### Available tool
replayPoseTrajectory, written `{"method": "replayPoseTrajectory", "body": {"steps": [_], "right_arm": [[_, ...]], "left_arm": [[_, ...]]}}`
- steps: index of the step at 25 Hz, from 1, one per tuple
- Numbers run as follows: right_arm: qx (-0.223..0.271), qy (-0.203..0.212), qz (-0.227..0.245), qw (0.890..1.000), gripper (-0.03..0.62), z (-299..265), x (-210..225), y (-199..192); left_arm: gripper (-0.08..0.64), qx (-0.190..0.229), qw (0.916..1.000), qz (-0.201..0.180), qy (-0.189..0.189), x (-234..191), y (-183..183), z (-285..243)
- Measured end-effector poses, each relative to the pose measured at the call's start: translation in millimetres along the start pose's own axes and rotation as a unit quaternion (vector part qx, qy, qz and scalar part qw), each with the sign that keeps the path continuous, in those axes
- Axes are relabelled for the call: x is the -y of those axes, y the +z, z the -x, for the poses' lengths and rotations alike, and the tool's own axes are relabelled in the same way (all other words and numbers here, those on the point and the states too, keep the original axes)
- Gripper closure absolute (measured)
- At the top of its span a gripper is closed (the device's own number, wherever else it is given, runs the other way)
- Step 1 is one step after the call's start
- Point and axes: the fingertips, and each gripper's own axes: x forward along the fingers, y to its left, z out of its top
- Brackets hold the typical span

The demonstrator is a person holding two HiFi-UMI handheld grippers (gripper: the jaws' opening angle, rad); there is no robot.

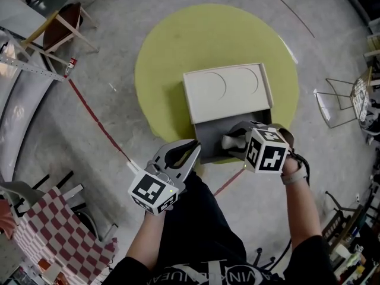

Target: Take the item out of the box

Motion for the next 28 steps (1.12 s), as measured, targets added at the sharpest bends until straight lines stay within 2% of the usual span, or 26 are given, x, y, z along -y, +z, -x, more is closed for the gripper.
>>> {"method": "replayPoseTrajectory", "body": {"steps": [7, 12, 15, 20, 28], "right_arm": [[0.065, -0.049, -0.037, 0.996, 0.431, 20, 1, 2], [0.115, -0.102, -0.078, 0.985, 0.431, 37, 7, 6], [0.150, -0.138, -0.105, 0.973, 0.431, 50, 12, 9], [0.178, -0.196, -0.155, 0.952, 0.431, 65, 18, 4], [0.275, -0.239, -0.240, 0.900, 0.431, 91, 14, 3]], "left_arm": [[0.529, -0.002, 1.0000, -0.004, -0.007, 7, 3, -3], [0.529, -0.008, 0.9997, -0.021, -0.004, 3, 5, -2], [0.529, -0.011, 0.9995, -0.031, 0.001, -1, 8, -1], [0.529, -0.007, 0.9991, -0.041, 0.001, -3, 17, 0], [0.529, -0.005, 0.9984, -0.056, -0.003, -1, 30, 1]]}}
